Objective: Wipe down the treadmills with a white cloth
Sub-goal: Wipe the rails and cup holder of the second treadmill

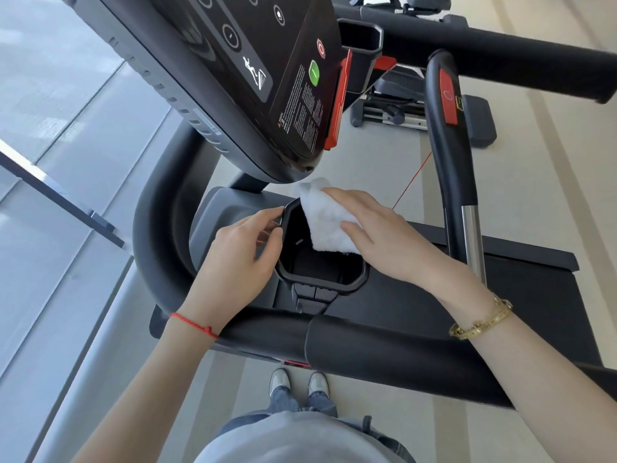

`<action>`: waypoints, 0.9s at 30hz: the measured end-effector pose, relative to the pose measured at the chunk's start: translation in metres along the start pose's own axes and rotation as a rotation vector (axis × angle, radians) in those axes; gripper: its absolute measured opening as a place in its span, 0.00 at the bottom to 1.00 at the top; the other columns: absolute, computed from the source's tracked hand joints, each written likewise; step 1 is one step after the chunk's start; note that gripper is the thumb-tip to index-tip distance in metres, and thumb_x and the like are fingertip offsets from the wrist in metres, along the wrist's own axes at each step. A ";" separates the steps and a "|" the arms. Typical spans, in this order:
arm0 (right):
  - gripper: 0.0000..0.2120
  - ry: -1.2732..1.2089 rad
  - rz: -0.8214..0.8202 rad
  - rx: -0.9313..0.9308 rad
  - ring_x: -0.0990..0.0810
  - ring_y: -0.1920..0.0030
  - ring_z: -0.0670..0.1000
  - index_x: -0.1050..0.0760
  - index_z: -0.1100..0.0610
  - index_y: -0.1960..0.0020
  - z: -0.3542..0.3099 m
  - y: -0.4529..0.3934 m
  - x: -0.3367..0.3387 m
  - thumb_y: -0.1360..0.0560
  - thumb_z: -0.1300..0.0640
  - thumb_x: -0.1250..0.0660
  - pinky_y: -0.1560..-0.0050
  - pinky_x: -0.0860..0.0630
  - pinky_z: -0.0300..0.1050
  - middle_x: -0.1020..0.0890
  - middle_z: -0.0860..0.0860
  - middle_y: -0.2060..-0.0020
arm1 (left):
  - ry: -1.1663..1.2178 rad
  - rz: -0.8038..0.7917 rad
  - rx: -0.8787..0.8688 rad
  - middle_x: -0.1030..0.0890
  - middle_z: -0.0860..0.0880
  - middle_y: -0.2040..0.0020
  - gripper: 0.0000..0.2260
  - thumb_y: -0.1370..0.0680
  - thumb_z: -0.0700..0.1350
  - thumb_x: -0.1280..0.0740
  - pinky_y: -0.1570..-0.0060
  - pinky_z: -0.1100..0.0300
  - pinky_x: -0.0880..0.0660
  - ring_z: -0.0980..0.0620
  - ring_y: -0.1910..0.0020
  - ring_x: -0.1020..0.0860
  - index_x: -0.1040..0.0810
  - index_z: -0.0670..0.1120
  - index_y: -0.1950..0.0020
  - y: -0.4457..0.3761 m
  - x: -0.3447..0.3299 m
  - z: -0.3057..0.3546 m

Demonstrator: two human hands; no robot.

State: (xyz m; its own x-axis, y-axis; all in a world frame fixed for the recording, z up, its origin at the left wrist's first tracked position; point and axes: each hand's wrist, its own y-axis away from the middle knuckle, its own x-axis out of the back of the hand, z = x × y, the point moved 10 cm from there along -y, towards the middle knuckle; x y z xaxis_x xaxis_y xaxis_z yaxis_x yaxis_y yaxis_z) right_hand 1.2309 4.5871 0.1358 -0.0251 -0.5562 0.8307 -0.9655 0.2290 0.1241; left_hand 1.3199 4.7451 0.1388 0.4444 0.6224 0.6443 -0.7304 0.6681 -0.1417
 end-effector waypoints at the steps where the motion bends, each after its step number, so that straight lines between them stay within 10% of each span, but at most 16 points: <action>1: 0.25 0.004 -0.004 0.006 0.33 0.30 0.56 0.48 0.40 0.23 -0.001 0.004 0.000 0.16 0.56 0.49 0.33 0.33 0.51 0.41 0.43 0.25 | -0.003 -0.001 -0.002 0.19 0.57 0.51 0.16 0.20 0.45 0.38 0.54 0.80 0.33 0.63 0.53 0.21 0.23 0.49 0.32 0.000 0.000 0.000; 7: 0.30 -0.053 -0.050 0.033 0.54 0.22 0.45 0.52 0.42 0.21 -0.001 0.004 -0.007 0.18 0.58 0.43 0.24 0.51 0.45 0.51 0.43 0.21 | -0.026 0.001 -0.013 0.19 0.56 0.51 0.17 0.20 0.46 0.38 0.56 0.80 0.33 0.67 0.53 0.22 0.24 0.51 0.32 -0.001 -0.002 -0.001; 14: 0.26 -0.033 -0.098 -0.028 0.24 0.41 0.53 0.31 0.43 0.31 -0.001 -0.050 -0.001 0.28 0.51 0.28 0.45 0.28 0.46 0.20 0.47 0.43 | -0.047 0.015 -0.017 0.20 0.57 0.52 0.16 0.20 0.46 0.37 0.56 0.79 0.32 0.67 0.54 0.22 0.24 0.50 0.32 -0.001 -0.001 -0.002; 27: 0.27 -0.126 -0.040 -0.071 0.30 0.43 0.51 0.42 0.46 0.26 0.014 -0.012 -0.005 0.21 0.53 0.37 0.50 0.34 0.44 0.30 0.50 0.36 | -0.105 0.033 -0.070 0.21 0.57 0.52 0.17 0.20 0.48 0.40 0.55 0.75 0.31 0.64 0.56 0.23 0.25 0.51 0.32 0.001 -0.001 0.005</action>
State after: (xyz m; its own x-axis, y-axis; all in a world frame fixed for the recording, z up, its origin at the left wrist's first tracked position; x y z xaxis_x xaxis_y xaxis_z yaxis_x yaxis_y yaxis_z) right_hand 1.2388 4.5762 0.1232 -0.0237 -0.6612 0.7499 -0.9457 0.2580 0.1975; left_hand 1.3162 4.7430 0.1419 0.3617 0.6007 0.7130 -0.7037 0.6775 -0.2139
